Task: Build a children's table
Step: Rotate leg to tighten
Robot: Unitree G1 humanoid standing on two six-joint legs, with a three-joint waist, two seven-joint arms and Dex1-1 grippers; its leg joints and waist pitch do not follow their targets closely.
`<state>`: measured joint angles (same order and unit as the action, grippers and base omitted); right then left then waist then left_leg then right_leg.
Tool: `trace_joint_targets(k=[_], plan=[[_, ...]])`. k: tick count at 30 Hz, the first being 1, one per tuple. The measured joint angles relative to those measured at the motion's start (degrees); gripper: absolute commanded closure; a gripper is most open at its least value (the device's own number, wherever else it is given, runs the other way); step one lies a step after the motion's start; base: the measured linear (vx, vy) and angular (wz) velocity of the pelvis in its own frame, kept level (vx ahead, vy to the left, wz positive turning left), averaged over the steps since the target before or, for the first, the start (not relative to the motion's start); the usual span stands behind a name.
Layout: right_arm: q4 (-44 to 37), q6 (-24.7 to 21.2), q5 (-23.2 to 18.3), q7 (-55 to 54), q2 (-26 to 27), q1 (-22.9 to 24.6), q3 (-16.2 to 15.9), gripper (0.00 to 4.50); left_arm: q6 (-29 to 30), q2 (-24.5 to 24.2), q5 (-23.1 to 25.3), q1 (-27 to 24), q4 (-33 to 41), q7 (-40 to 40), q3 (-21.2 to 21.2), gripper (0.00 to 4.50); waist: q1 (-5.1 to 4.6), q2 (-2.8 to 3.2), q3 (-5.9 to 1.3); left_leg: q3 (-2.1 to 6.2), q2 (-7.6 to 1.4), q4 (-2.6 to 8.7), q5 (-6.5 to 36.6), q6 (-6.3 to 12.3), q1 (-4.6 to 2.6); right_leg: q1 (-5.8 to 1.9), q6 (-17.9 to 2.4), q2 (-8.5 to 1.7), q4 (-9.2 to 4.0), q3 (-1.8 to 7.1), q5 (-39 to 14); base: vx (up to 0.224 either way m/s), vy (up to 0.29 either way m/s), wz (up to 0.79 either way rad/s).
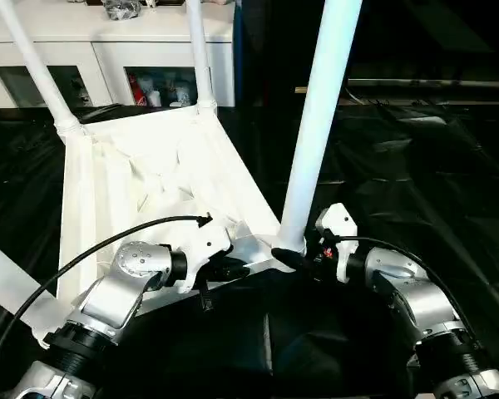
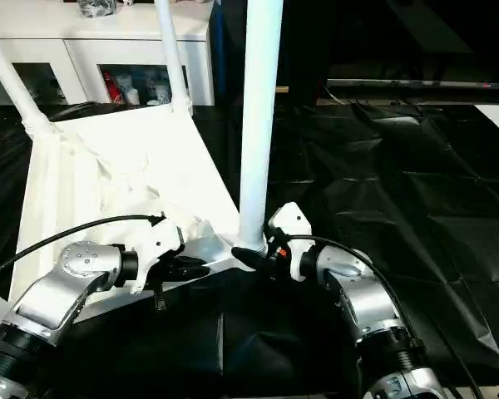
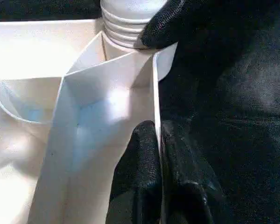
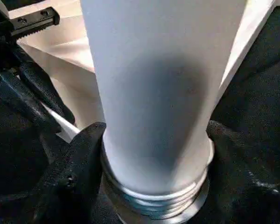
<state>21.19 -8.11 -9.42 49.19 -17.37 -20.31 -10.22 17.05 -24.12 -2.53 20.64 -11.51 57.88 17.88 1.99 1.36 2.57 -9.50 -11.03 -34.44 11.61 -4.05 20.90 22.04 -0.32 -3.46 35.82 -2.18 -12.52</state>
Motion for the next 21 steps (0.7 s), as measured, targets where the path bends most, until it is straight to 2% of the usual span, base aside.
trace_joint_targets(k=[7,10,14,19,21], plan=[[1.3,1.3,0.2,-0.2,0.7,-0.1,0.2,1.73,0.0,0.1,0.0,0.0,-0.3,-0.5,-0.1,4.50,-0.06,-0.16,-0.10,0.00,0.00,0.01,0.0,-0.06,-0.04,-0.01,0.0,0.00,0.01,0.01,0.0,0.000,0.000,0.00],[2.4,2.0,0.5,-3.0,2.2,-0.1,0.8,1.74,0.0,1.6,0.5,0.3,-1.3,-2.1,-0.4,4.50,-0.16,-0.11,-0.15,-0.09,0.01,0.03,0.1,-0.09,-0.23,-0.10,0.0,-0.03,0.03,0.08,0.0,0.000,0.000,0.00],[5.5,2.8,1.8,-16.6,9.2,0.0,4.6,1.74,0.7,7.6,2.9,3.2,-6.3,-9.5,-0.7,4.50,-0.14,0.04,-0.26,-0.23,0.13,0.17,0.1,-0.12,-0.65,-0.19,0.3,-0.19,0.00,0.15,-0.2,0.000,0.000,0.00],[7.1,4.0,4.5,-29.9,14.7,-0.1,7.0,1.74,1.9,12.4,4.5,5.7,-10.3,-15.0,-0.7,4.50,-0.07,0.18,-0.38,-0.32,0.26,0.26,0.1,-0.11,-0.78,-0.22,0.3,-0.38,-0.01,0.13,-0.2,0.000,0.000,0.00],[9.1,4.4,5.2,-35.3,16.9,-1.7,8.1,1.74,2.5,14.2,5.1,7.0,-12.0,-17.4,-0.7,4.50,-0.05,0.16,-0.38,-0.36,0.33,0.29,0.1,-0.11,-0.77,-0.21,0.4,-0.51,-0.01,0.11,-0.2,0.000,0.000,0.00]])
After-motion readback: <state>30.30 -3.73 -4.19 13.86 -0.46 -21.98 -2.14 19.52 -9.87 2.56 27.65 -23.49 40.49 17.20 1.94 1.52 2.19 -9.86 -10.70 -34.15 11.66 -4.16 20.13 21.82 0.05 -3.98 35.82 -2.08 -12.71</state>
